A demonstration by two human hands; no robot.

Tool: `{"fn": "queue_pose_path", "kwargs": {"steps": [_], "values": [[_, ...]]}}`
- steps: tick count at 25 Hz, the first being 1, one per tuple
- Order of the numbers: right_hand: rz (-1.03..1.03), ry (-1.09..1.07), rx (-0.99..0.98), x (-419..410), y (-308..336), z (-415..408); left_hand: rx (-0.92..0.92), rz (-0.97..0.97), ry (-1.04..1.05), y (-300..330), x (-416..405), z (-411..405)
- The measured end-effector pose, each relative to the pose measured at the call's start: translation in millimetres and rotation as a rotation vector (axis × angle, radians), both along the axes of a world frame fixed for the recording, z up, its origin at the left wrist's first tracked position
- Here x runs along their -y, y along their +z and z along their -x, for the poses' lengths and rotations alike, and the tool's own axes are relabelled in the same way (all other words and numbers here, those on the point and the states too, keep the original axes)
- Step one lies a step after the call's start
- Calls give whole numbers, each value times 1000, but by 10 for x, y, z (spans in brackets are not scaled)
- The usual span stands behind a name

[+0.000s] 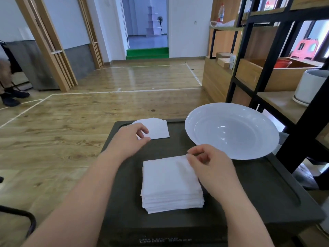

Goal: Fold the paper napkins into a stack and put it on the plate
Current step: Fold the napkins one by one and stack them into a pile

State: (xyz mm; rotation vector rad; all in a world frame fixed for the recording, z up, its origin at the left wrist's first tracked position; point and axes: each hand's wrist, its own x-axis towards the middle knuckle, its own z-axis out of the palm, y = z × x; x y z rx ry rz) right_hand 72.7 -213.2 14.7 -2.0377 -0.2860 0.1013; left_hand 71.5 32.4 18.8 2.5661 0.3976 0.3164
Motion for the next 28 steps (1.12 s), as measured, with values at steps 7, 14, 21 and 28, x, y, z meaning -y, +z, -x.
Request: {"fn": "queue_pose_path", "kwargs": {"steps": [7,14,21,28], "values": [[-24,-138,17,78,24,-75,-24,-699,5,-300,-63,-283],[12,114,187,-10,71,99,97,-513,-49,351,242,622],[-279,291,187,-110,268,304,115,-107,-139,734,622,1227],[-250,132,-39,-79,212,225,357,676,197,209,737,947]]}}
